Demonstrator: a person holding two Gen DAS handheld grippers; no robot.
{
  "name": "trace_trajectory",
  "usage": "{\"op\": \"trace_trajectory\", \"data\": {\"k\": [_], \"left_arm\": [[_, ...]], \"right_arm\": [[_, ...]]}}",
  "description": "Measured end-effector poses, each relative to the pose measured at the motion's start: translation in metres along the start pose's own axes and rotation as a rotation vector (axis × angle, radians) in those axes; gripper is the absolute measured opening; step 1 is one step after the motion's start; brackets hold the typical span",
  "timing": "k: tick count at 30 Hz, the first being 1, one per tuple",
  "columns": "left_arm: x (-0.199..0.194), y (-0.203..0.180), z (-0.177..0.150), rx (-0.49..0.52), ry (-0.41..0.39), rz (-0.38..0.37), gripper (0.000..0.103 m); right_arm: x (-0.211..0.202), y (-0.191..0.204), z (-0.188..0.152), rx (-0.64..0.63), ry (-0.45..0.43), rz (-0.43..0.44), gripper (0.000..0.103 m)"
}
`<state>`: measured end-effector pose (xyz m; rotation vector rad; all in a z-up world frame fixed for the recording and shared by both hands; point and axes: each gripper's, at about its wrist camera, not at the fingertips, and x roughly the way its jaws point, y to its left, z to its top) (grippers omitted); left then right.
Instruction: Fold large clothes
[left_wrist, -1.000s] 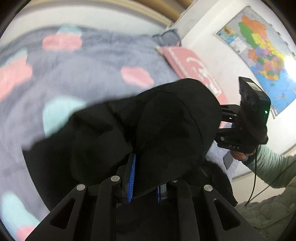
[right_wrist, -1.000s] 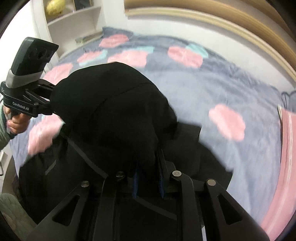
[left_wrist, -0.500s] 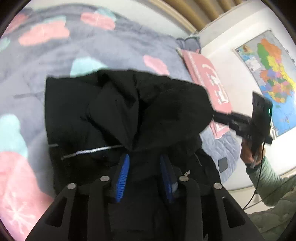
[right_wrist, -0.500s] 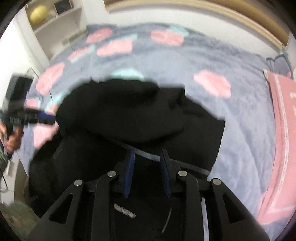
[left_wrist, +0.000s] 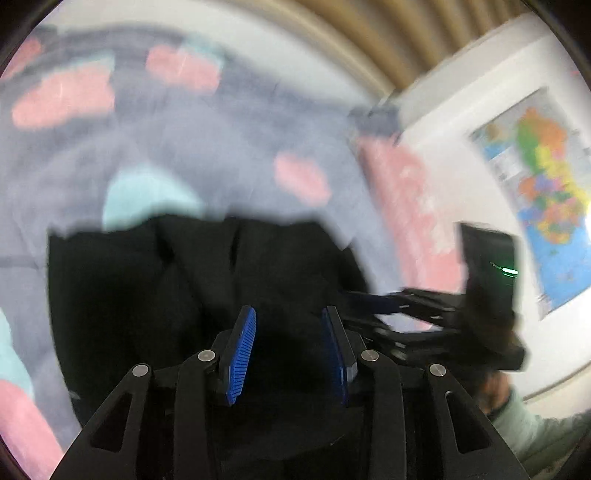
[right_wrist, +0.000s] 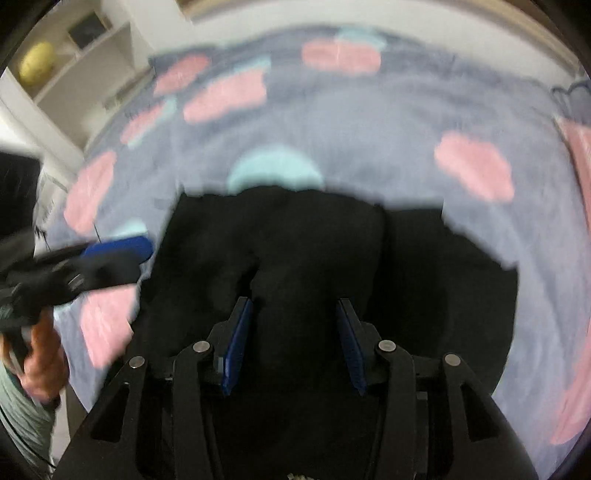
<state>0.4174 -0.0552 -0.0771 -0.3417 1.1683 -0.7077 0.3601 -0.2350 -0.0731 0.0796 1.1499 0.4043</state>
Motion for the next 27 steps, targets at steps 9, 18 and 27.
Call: {"op": "trace_trajectory", "data": {"k": [9, 18, 27], "left_arm": [[0.065, 0.047, -0.083, -0.197, 0.077, 0.056, 0.038], [0.012, -0.004, -0.072, -0.045, 0.017, 0.104, 0.038], [0.038, -0.017, -0.036, -0.054, -0.059, 0.138, 0.044]], "right_arm": [[0.072, -0.019, -0.116, 0.091, 0.072, 0.020, 0.050], [-0.012, -0.018, -0.125, -0.029, -0.035, 0.028, 0.052], [0.004, -0.037, -0.056, -0.031, -0.156, -0.059, 0.053]]}}
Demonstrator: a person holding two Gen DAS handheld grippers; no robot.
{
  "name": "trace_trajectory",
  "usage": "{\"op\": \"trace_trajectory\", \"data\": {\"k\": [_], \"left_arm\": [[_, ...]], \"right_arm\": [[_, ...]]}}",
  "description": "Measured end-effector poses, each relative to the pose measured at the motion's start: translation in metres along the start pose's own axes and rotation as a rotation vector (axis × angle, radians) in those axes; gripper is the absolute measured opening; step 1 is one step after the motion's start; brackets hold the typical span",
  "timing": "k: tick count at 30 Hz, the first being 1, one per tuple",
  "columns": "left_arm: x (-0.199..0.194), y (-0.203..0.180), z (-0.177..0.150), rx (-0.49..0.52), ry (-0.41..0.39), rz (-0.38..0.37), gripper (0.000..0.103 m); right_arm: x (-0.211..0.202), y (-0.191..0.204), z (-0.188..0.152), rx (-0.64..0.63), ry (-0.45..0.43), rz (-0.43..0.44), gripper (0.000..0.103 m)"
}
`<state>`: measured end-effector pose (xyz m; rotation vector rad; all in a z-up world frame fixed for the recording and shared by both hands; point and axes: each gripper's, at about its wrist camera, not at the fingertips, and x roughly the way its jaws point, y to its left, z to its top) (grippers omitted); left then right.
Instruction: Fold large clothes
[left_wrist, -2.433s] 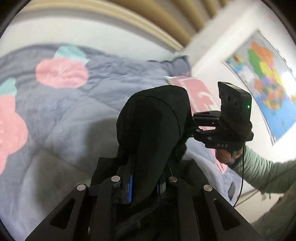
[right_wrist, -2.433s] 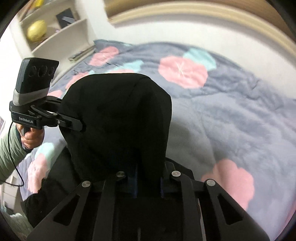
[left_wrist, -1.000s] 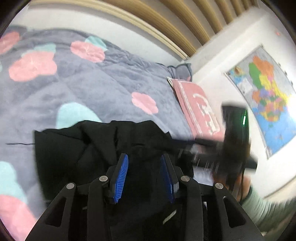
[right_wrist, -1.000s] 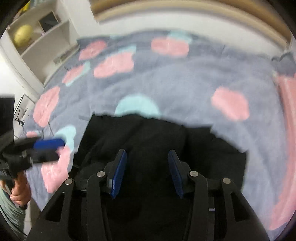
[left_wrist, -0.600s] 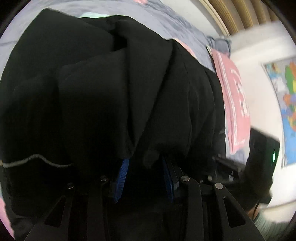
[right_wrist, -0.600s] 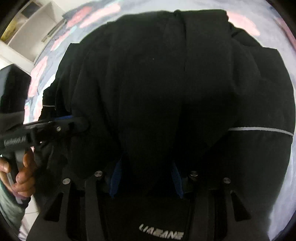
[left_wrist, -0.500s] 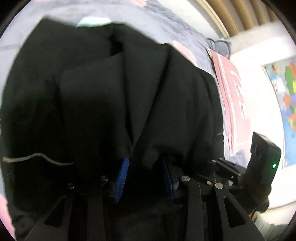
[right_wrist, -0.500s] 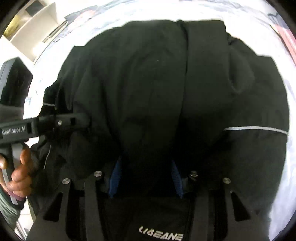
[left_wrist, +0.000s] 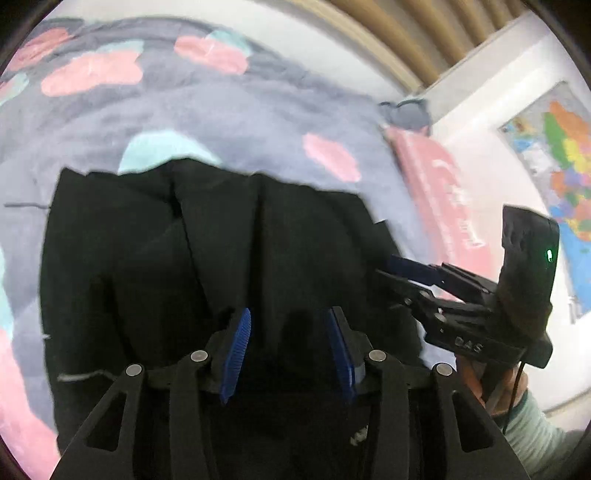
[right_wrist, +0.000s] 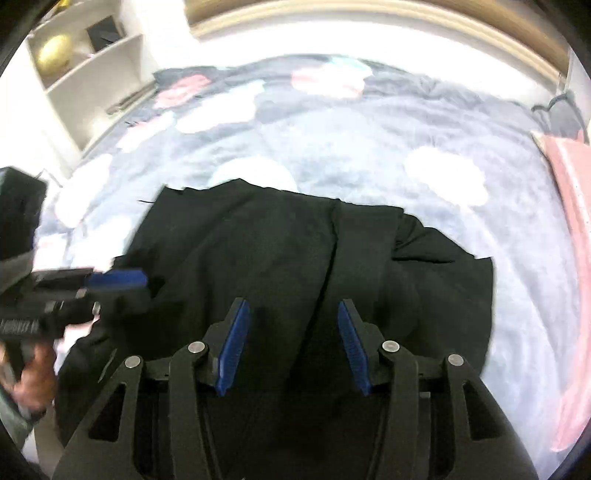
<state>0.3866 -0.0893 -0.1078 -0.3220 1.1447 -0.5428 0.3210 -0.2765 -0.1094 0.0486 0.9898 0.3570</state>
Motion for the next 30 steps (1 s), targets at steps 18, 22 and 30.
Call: {"op": "trace_trajectory", "data": {"k": [18, 22, 30], "left_arm": [[-0.058, 0.012, -0.040, 0.046, 0.002, -0.121, 0.045], [-0.050, 0.002, -0.067, 0.037, 0.017, -0.137, 0.046], [0.026, 0.042, -0.084, -0.111, 0.124, -0.004, 0.045]], "right_arm": [[-0.049, 0.020, -0.060, 0.021, -0.006, 0.070, 0.053], [-0.045, 0.043, -0.078, -0.020, 0.013, 0.071, 0.053], [0.034, 0.025, -0.091, 0.032, 0.184, 0.045, 0.053]]}}
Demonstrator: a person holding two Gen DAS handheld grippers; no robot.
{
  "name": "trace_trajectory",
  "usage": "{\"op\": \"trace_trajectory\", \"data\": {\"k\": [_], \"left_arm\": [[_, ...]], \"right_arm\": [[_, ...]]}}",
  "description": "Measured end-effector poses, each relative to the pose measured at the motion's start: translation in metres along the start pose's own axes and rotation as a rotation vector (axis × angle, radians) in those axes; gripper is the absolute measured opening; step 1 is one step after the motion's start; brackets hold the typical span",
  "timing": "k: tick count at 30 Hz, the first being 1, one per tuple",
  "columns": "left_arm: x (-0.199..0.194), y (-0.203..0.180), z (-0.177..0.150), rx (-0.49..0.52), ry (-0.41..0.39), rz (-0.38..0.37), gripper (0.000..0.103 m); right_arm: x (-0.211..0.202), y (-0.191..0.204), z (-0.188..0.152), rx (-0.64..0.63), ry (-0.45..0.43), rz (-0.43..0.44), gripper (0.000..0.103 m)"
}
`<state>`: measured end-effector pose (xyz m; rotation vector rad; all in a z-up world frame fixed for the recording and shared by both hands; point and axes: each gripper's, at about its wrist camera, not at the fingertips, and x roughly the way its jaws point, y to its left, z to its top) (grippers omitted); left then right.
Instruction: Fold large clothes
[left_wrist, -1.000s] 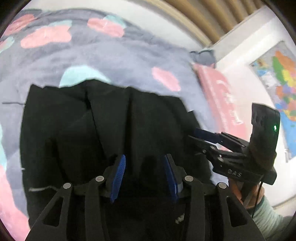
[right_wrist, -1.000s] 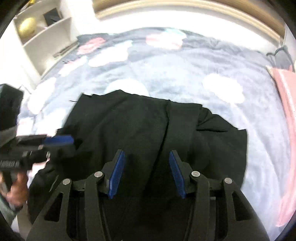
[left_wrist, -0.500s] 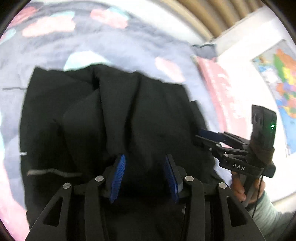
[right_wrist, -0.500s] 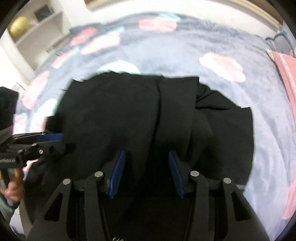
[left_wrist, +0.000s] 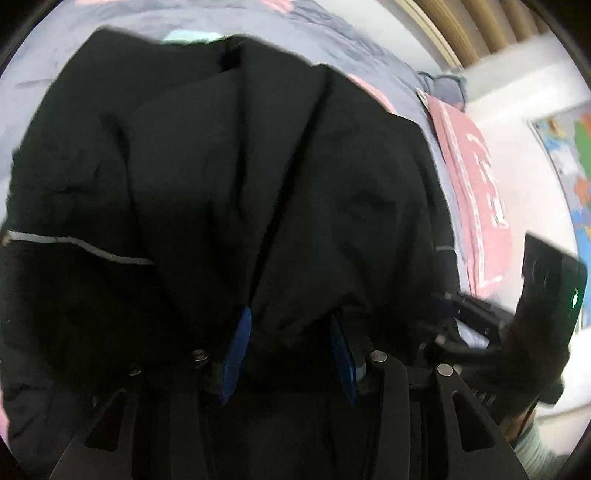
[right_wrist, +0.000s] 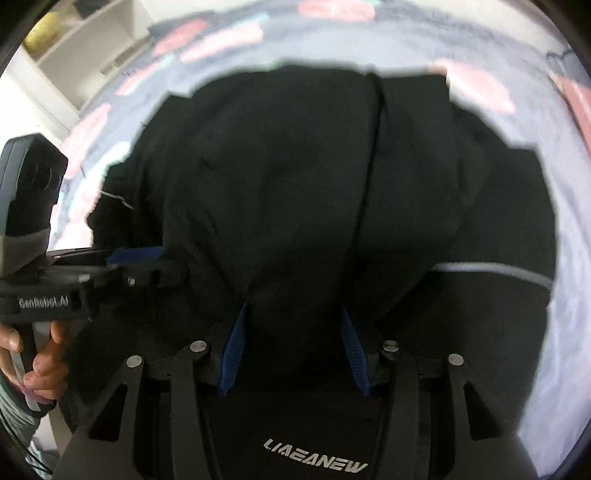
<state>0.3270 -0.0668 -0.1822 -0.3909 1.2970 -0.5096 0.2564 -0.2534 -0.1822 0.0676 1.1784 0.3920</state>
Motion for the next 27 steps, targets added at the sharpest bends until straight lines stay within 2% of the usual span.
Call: {"op": "trace_trajectory", "data": {"k": [4, 10, 14, 20, 25, 27], "left_arm": [[0.000, -0.009, -0.008, 0.065, -0.030, 0.029, 0.045], [-0.009, -0.015, -0.024, 0.145, -0.101, 0.021, 0.045], [-0.016, -0.032, -0.036, 0.204, -0.156, 0.019, 0.045], [-0.061, -0.042, -0.069, 0.309, -0.260, 0.059, 0.045], [-0.117, -0.028, -0.112, 0.300, -0.347, 0.056, 0.045], [-0.137, -0.023, -0.135, 0.293, -0.387, 0.080, 0.046]], "right_arm": [[0.005, 0.002, -0.009, -0.019, -0.049, -0.022, 0.053], [0.006, 0.007, -0.019, -0.035, -0.120, -0.037, 0.053], [0.004, 0.010, -0.032, -0.043, -0.167, -0.045, 0.053], [-0.020, 0.014, -0.063, -0.042, -0.238, -0.047, 0.053], [-0.055, 0.014, -0.106, -0.014, -0.306, -0.065, 0.054], [-0.073, 0.011, -0.127, 0.001, -0.327, -0.097, 0.056]]}}
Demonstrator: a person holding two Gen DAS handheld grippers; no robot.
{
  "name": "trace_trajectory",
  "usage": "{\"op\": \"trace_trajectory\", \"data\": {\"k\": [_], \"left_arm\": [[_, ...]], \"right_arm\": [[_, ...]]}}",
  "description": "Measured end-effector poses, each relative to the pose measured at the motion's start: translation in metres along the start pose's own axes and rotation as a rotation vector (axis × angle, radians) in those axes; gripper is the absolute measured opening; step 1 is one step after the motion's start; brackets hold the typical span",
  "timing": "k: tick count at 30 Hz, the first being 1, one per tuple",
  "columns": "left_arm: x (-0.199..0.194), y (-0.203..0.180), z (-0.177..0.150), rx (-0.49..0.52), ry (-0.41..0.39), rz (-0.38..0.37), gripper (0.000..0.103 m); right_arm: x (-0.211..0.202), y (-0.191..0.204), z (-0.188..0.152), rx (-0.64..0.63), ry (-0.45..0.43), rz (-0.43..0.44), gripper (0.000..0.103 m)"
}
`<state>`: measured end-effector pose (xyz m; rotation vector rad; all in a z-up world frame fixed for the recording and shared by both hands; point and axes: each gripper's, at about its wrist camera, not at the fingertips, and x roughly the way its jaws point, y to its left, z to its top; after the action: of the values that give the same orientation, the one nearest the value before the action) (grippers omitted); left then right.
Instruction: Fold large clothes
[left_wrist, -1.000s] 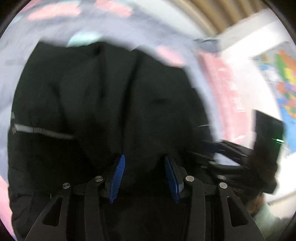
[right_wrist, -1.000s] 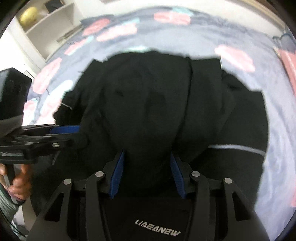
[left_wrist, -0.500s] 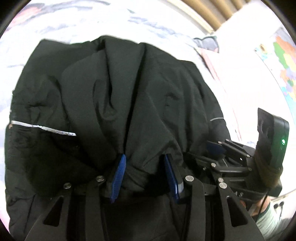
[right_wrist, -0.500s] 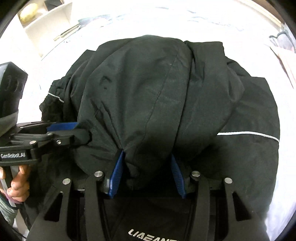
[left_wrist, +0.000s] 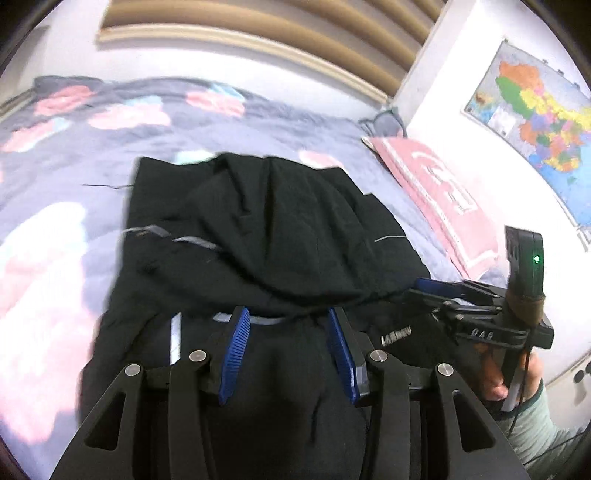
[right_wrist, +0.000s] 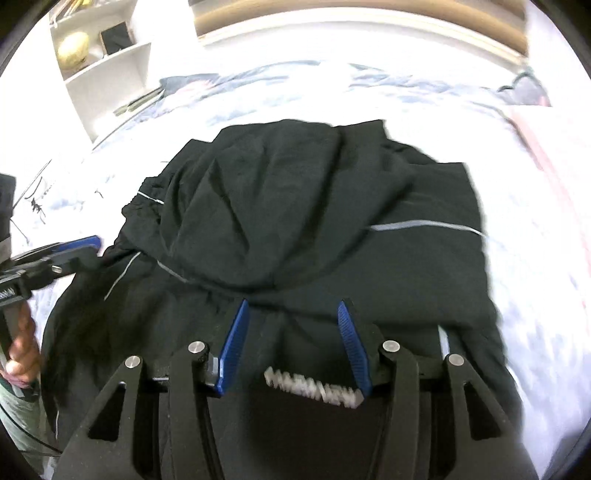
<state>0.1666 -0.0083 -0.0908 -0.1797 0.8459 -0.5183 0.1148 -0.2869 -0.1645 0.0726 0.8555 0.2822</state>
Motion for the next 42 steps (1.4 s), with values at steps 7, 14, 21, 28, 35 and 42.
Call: {"op": "trace_trajectory", "data": {"k": [7, 14, 21, 28, 35, 42], "left_arm": [[-0.079, 0.049, -0.065, -0.131, 0.001, 0.145, 0.055], [-0.112, 0.107, -0.131, -0.289, 0.055, 0.153, 0.055], [-0.083, 0.119, -0.147, -0.393, 0.130, 0.040, 0.054], [-0.073, 0.111, -0.145, -0.395, 0.138, -0.030, 0.054], [-0.074, 0.096, -0.132, -0.384, 0.122, -0.177, 0.055], [-0.084, 0.069, -0.114, -0.353, 0.014, -0.344, 0.062]], "right_arm": [[-0.072, -0.032, -0.059, 0.050, 0.019, -0.184, 0.062], [-0.108, -0.096, -0.120, 0.190, 0.079, -0.280, 0.062], [-0.121, -0.142, -0.152, 0.331, 0.117, -0.219, 0.062], [-0.109, -0.153, -0.164, 0.408, 0.162, -0.102, 0.062], [-0.093, -0.130, -0.152, 0.374, 0.194, 0.038, 0.049], [-0.123, -0.099, -0.129, 0.307, 0.053, 0.173, 0.049]]}}
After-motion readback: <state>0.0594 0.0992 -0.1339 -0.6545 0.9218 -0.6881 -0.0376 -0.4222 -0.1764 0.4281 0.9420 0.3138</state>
